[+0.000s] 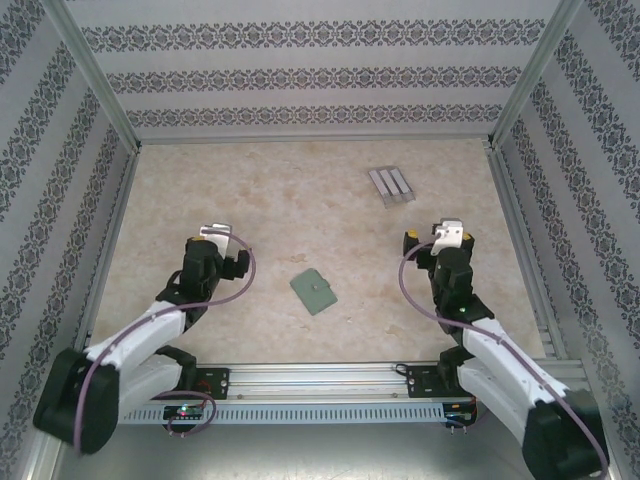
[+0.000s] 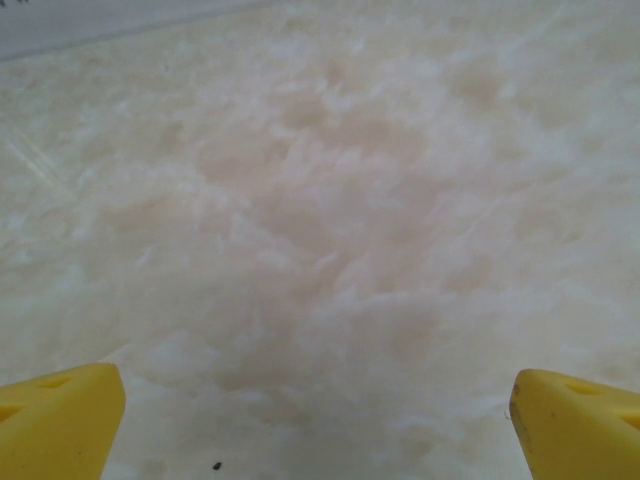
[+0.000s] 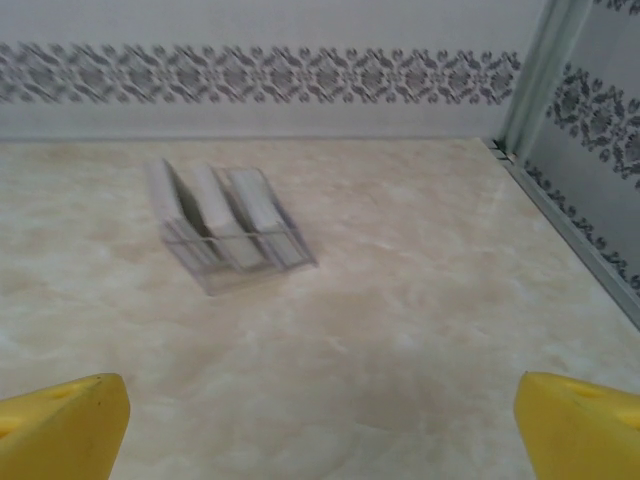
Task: Put the credit cards into the card holder
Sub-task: Reset both arms
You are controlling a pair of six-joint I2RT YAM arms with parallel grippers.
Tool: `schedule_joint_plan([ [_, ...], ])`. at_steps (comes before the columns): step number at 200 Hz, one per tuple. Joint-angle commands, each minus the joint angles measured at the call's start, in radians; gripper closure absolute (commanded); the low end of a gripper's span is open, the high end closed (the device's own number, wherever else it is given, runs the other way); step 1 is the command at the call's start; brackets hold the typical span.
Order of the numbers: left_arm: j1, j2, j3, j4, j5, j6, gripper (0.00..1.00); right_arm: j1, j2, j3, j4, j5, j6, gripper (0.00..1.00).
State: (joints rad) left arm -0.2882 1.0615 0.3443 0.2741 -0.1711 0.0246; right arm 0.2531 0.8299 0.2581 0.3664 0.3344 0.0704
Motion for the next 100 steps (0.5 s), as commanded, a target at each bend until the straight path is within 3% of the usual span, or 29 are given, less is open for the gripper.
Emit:
schedule_joint_plan([
  [1,0.077,0.154,0.035,0.306,0.072,0.104,0.00,-0.086,0.126,-0.015,0.175,-0.123,-0.052,0.02],
  [27,0.128,0.360,0.074,0.425,0.103,0.120,0.00,-0.181,0.306,-0.060,0.417,-0.220,-0.032,0.02],
  [57,0.211,0.409,0.109,0.401,0.194,0.074,0.00,-0.195,0.419,-0.039,0.541,-0.279,-0.091,0.02],
  [86,0.304,0.522,-0.012,0.759,0.249,-0.025,0.00,-0.227,0.697,0.009,0.750,-0.311,-0.051,0.02],
  [93,0.304,0.501,0.013,0.684,0.282,-0.012,0.00,-0.225,0.729,0.024,0.793,-0.324,-0.056,0.02],
  [100,0.305,0.486,0.046,0.574,0.306,0.001,0.00,-0.221,0.683,0.039,0.691,-0.306,-0.064,0.02],
])
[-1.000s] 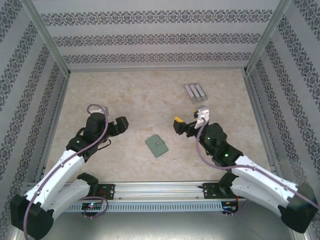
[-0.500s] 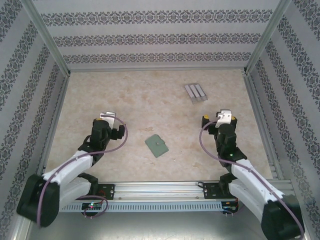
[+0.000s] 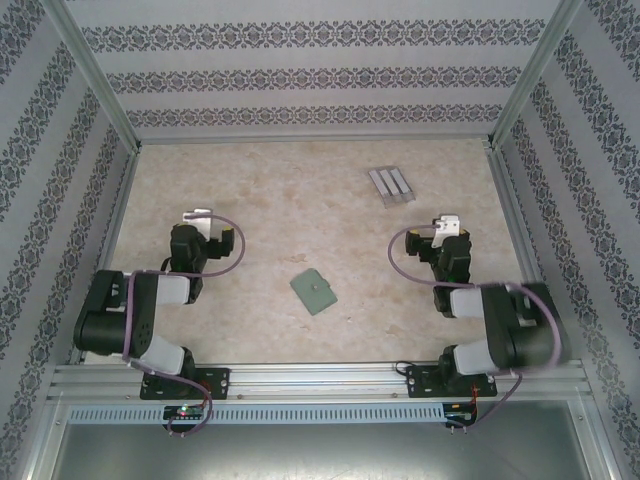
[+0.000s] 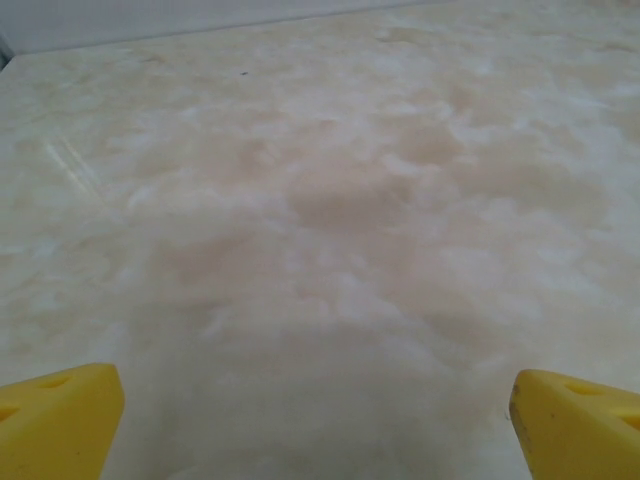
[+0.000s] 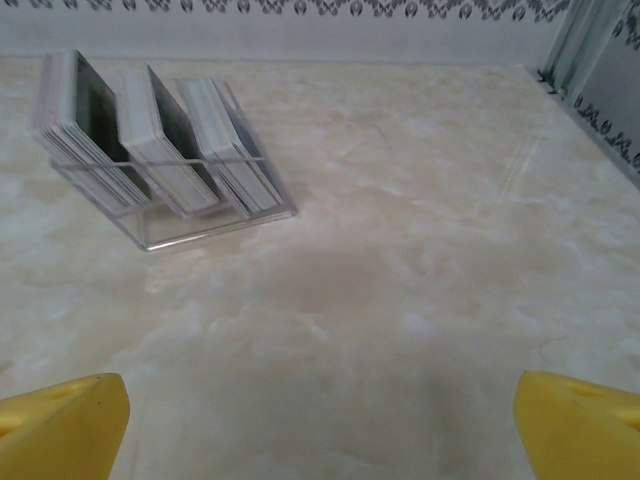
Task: Put the credit cards into the card holder
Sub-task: Reset both arms
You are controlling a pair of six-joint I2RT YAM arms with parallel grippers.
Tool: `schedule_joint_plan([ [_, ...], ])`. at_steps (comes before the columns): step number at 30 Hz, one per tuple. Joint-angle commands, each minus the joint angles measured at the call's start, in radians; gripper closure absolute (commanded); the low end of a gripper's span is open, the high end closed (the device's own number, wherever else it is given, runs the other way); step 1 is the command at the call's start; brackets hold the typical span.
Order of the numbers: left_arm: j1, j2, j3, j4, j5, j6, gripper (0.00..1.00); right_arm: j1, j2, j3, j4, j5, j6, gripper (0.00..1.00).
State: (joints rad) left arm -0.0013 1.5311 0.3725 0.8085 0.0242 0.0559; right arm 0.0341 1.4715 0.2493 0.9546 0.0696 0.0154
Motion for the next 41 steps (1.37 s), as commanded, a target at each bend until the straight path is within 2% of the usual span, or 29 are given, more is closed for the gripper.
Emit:
schedule_joint_plan([
  [1,0.018,0.020,0.019,0.044,0.115,-0.029,0.00,-0.002,0.036,0.052,0.087,-0.040,-0.009,0.02],
  [2,0.019,0.041,0.010,0.102,0.125,-0.029,0.01,-0.002,0.015,0.067,0.013,-0.035,-0.008,0.02],
  [4,0.020,0.028,0.026,0.050,0.081,-0.048,0.01,-0.002,0.069,0.084,0.074,-0.024,0.000,0.02],
  [6,0.024,0.029,0.044,0.008,0.059,-0.061,0.01,-0.002,0.040,0.133,-0.047,0.024,0.016,0.02],
  [7,0.023,0.035,0.041,0.031,0.052,-0.062,0.00,-0.011,0.031,0.137,-0.078,0.008,0.021,0.02],
  [14,0.020,0.032,0.045,0.017,0.043,-0.060,0.00,-0.002,0.032,0.130,-0.059,0.019,0.010,0.02],
  [18,0.019,0.031,0.043,0.017,0.043,-0.059,0.00,0.029,0.031,0.119,-0.034,0.067,-0.008,0.02],
  [41,0.000,0.030,0.044,0.017,0.010,-0.044,0.00,0.020,0.033,0.117,-0.034,0.025,-0.014,0.02],
])
